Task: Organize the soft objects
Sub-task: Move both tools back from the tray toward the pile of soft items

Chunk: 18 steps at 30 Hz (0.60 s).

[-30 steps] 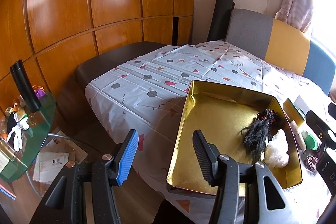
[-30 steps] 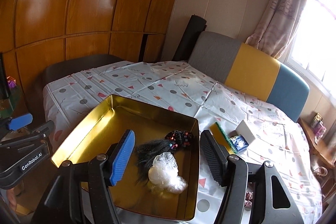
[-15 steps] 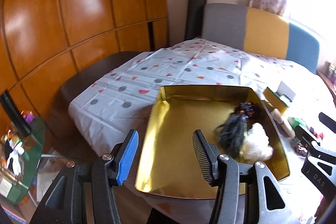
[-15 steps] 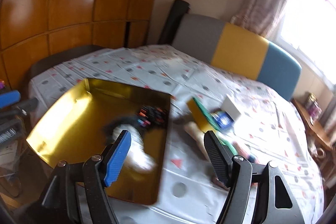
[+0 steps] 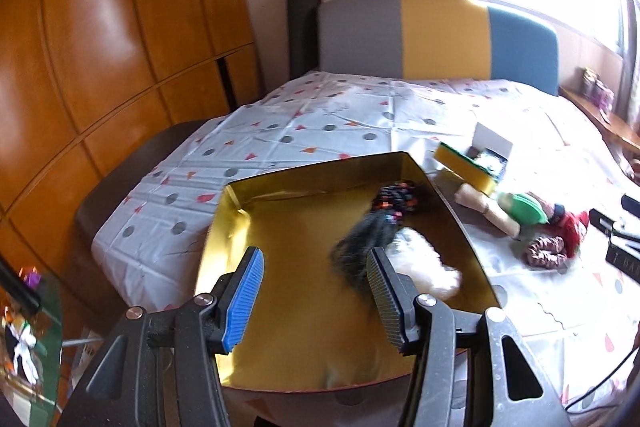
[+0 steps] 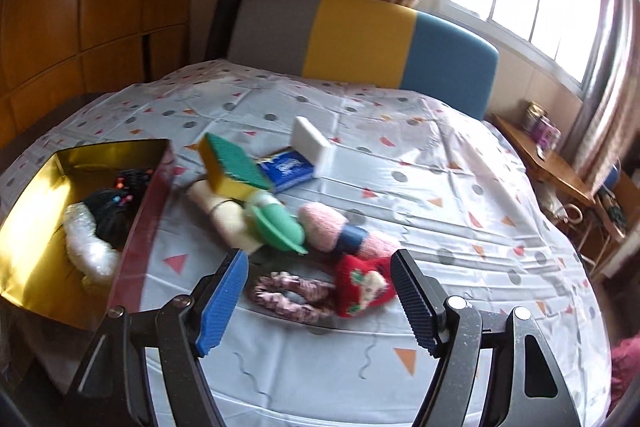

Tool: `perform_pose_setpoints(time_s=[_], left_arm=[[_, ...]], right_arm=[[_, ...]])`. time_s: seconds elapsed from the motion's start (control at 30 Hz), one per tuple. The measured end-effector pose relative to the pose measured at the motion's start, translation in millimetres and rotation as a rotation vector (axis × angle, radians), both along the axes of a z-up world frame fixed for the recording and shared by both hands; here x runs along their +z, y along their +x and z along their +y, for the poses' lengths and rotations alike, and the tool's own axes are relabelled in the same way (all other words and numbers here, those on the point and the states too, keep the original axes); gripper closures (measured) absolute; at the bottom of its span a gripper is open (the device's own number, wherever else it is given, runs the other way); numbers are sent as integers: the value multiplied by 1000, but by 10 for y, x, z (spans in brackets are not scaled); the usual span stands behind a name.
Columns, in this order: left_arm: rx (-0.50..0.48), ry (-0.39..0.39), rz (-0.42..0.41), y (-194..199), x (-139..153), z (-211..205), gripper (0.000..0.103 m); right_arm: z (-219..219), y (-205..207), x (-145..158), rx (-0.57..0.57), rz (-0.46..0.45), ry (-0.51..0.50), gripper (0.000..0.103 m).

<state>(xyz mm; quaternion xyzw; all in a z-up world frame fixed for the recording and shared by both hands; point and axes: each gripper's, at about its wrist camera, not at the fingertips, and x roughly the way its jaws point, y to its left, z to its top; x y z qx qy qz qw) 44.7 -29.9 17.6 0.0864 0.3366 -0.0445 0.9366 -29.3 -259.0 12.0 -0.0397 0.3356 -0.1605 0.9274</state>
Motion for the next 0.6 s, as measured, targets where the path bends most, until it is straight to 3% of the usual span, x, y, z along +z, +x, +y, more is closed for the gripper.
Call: perform_pose_setpoints(time_s=[0.4,0.6], left_arm=[[-137,55,31,100,-45,-605,49],[-202,41,69,211,-63,-892,49]], right_arm=[[-590,-100,46,-115,-32,110,26],[-743,-121,15,-147,-29,153,25]])
